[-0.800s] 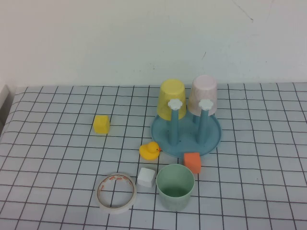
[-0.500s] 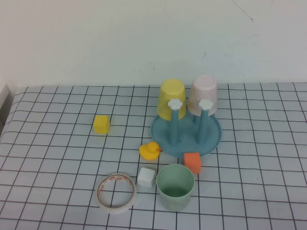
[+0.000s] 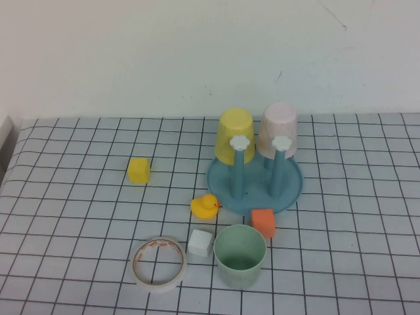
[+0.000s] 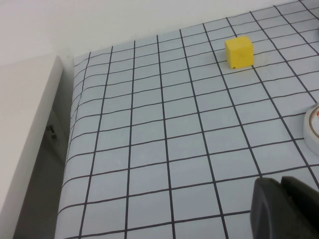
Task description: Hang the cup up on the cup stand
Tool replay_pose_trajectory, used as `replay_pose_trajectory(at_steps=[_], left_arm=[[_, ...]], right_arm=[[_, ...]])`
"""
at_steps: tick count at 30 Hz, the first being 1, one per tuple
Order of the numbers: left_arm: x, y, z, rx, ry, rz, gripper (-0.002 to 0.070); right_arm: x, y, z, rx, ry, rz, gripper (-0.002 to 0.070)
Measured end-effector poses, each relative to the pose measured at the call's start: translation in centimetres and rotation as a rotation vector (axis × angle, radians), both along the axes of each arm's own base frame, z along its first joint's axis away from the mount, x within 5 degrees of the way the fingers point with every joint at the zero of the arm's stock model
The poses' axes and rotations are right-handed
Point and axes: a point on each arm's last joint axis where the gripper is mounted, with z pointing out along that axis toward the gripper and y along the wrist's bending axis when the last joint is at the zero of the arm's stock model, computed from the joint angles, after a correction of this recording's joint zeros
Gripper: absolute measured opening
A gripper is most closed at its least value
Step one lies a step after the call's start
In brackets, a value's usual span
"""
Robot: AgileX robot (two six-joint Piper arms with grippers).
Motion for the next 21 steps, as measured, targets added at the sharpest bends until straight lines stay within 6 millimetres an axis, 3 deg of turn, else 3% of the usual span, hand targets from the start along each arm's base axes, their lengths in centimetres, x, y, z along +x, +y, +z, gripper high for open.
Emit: replay_pose_trajectory(at_steps=[18,21], left_arm=[[0.0,0.05,0.0,0.015,-0.001,0.001,-0.0003],[0.04,-0.31,0.28,-0.183,-0.014,0.012,-0.0003]], right_arm=[[0.01,0.15,-0.01,0.041,-0.003,0.004,-0.0001],[0.04,0.52,0.01,0.156,-0.013,0.009,-0.0001]])
